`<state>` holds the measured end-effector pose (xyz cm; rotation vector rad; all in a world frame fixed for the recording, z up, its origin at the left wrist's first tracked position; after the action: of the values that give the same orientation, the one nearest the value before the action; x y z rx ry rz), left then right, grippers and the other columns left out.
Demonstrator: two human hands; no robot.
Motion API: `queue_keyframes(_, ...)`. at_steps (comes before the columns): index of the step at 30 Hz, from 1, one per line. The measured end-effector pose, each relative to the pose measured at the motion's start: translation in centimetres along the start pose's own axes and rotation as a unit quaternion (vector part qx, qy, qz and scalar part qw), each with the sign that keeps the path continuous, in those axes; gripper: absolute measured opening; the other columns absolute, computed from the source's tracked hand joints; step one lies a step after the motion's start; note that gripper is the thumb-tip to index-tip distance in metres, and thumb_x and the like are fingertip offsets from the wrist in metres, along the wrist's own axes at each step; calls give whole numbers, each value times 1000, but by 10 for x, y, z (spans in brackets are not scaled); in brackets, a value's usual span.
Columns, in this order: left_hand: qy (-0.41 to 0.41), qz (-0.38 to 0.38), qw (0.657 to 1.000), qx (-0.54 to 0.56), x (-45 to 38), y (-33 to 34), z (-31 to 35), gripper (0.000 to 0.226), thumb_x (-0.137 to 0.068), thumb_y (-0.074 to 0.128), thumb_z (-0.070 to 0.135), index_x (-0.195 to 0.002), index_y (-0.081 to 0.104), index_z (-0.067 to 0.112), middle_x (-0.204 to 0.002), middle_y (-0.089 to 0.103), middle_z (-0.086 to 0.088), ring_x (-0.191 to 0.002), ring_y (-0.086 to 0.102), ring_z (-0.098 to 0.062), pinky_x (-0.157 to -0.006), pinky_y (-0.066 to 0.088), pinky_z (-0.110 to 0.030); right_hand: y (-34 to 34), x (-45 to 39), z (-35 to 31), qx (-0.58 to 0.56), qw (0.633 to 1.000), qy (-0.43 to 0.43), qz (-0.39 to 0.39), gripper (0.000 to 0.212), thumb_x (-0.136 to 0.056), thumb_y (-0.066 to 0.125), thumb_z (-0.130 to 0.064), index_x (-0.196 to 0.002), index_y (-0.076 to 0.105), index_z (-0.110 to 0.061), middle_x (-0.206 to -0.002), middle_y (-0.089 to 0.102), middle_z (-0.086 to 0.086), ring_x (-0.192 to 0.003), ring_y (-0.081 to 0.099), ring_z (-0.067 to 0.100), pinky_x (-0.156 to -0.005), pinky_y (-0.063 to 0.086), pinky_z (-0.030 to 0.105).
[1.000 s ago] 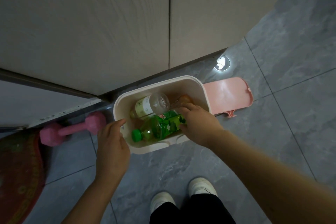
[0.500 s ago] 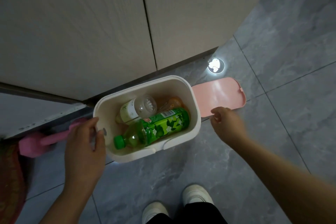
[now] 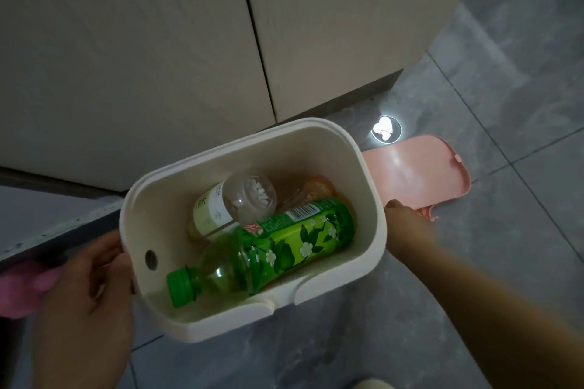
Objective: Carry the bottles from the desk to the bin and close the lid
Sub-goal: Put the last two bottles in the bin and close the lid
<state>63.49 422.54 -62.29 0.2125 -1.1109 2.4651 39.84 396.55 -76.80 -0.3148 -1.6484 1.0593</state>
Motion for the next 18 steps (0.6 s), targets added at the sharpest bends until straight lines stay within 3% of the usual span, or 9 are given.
queue_keyframes(4,20,16,1000,2,-6,-1,-11,30,-90,49,11,-106,60,34,-99,69,-3,-86,67,-31,-80,56,-47,7,-12,1,10,1000,-6,-3,19,-92,51,-12,-107,62,-7,-107,64,9,-96,64,25,-84,55,34)
queue_keyframes(7,18,18,1000,8,-10,-2,-15,34,-91,48,9,-102,61,39,-101,68,0,-90,66,-31,-90,50,-56,8,-15,1,22,999,-32,4,21,-93,50,-12,-109,63,-7,-108,66,9,-96,66,24,-85,56,33)
queue_keyframes(9,16,10,1000,14,-12,-1,-17,33,-91,47,9,-105,61,35,-103,69,-2,-90,66,-30,-90,50,-55,6,-15,2,36,998,-43,14,21,-93,50,-13,-108,63,-7,-107,66,9,-94,66,24,-83,54,31)
queue_keyframes(12,30,8,999,18,-10,1,-13,30,-91,46,4,-110,60,22,-102,68,-10,-86,66,-29,-76,57,-27,-2,-9,7,74,995,-51,33,17,-91,51,-12,-103,63,-8,-96,62,6,-89,66,23,-68,45,27)
queue_keyframes(14,18,13,1000,12,-6,1,-7,30,-91,45,4,-106,57,27,-98,66,-8,-81,63,-24,-60,47,-3,-13,-2,10,93,993,-50,46,17,-90,51,-13,-102,63,-9,-93,59,6,-86,66,24,-62,39,27)
queue_keyframes(15,18,16,1000,7,-3,1,-2,31,-91,45,5,-105,56,30,-95,65,-6,-81,62,-24,-58,44,1,-20,2,13,90,993,-46,53,18,-89,51,-13,-102,62,-10,-96,59,7,-84,66,24,-60,38,27)
queue_keyframes(16,24,16,1000,1,-1,1,4,30,-91,46,5,-103,55,31,-94,64,-4,-83,61,-25,-62,45,-2,-28,7,16,79,994,-42,65,17,-89,50,-14,-102,61,-10,-97,59,7,-84,66,26,-59,37,28)
queue_keyframes(18,32,12,999,-16,4,0,15,29,-90,47,5,-101,54,30,-93,64,-5,-86,62,-28,-79,50,-24,-46,20,22,49,994,-35,95,17,-87,50,-17,-100,58,-11,-97,58,7,-83,65,30,-57,36,28)
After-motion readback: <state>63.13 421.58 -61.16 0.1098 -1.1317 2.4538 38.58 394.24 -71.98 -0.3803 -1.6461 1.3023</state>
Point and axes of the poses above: each hand's wrist, its own x-axis away from the middle knuckle, its own y-axis out of the palm, z = x × y, the point moved 4 cm from there along -x, towards the middle knuckle
